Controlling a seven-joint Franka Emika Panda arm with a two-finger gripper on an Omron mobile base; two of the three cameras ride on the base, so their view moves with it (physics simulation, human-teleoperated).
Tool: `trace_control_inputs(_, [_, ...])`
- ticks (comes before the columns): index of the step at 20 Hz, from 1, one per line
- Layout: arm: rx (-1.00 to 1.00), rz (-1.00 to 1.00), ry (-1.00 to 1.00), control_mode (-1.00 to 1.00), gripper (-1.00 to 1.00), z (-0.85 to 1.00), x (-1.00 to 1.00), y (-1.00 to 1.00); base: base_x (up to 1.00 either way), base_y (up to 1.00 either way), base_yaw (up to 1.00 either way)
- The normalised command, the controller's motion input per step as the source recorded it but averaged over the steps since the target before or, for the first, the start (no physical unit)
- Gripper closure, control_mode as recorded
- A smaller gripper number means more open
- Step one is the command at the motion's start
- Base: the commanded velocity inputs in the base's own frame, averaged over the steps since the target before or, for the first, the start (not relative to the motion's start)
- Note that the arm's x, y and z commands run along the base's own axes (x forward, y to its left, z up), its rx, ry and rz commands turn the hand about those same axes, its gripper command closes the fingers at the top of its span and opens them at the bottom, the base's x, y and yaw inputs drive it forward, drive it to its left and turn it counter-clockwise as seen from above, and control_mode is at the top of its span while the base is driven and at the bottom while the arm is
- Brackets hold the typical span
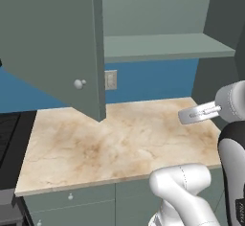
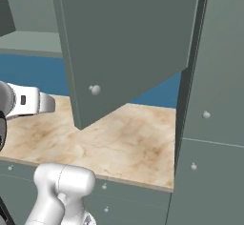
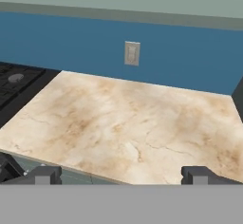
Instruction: Close all open cabinet doors.
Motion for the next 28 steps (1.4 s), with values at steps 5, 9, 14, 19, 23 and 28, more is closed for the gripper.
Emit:
trace_control_inputs(5, [0.0, 0.0, 0.0, 1.0, -1.0, 0.0, 0.0, 0.0, 0.14, 0.04, 0.0])
trace_control_inputs(9, [0.0, 0.0, 0.0, 1.0, -1.0, 0.0, 0.0, 0.0, 0.03, 0.16, -0.07])
trace_control_inputs(14, [0.0, 0.0, 0.0, 1.0, -1.0, 0.0, 0.0, 0.0, 0.06, 0.12, -0.08])
trace_control_inputs(19, [0.0, 0.0, 0.0, 1.0, -1.0, 0.0, 0.0, 0.0, 0.02, 0.24, -0.03])
trace_control_inputs(23, [0.0, 0.0, 0.0, 1.0, -1.0, 0.0, 0.0, 0.0, -0.01, 0.17, -0.07])
trace_control_inputs(28, [0.0, 0.0, 0.0, 1.0, -1.0, 0.0, 0.0, 0.0, 0.01, 0.14, -0.04])
